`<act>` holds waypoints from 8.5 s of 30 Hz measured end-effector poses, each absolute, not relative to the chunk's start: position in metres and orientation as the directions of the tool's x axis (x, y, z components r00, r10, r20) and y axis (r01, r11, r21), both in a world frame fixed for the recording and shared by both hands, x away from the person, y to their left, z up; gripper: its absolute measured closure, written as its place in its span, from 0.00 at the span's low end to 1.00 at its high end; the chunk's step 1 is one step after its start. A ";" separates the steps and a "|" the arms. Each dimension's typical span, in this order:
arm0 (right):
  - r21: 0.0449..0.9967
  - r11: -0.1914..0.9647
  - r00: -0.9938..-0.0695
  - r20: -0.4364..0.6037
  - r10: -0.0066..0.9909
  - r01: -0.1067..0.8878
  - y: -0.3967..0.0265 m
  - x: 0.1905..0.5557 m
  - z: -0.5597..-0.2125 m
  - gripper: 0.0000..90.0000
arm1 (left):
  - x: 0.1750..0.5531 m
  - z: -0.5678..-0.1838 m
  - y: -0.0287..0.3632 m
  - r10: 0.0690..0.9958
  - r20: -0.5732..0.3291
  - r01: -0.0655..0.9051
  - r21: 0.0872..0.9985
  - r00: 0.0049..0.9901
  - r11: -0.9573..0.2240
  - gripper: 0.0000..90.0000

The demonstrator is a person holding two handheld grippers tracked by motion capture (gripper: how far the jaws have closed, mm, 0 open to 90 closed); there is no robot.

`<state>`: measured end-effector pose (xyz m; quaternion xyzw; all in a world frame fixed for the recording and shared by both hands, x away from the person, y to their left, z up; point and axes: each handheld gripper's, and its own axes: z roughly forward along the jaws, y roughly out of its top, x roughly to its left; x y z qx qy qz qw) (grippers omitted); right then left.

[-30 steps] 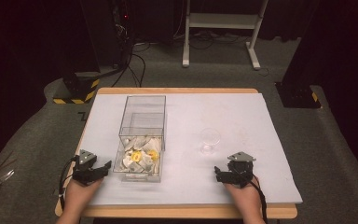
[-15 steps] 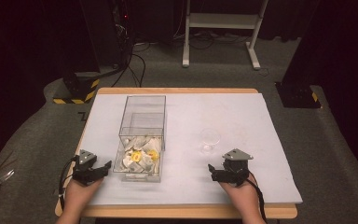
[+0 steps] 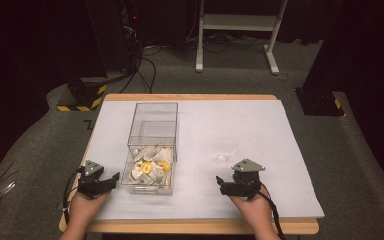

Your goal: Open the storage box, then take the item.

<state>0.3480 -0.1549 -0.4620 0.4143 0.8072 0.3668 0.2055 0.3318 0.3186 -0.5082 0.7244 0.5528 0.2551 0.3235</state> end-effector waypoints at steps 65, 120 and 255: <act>0.837 0.411 -0.784 0.035 0.620 0.362 -0.043 0.347 -0.415 0.25 | 0.331 -0.509 0.318 0.962 0.007 0.633 0.751 0.275 -0.186 0.29; 0.736 0.593 -0.874 -0.003 0.485 0.326 0.030 0.346 -0.437 0.97 | 0.331 -0.509 0.317 0.961 0.008 0.634 0.750 0.275 -0.187 0.28; 0.916 0.282 -0.626 -0.044 0.778 0.287 -0.128 0.389 -0.359 0.99 | 0.330 -0.509 0.317 0.963 0.007 0.635 0.750 0.271 -0.184 0.29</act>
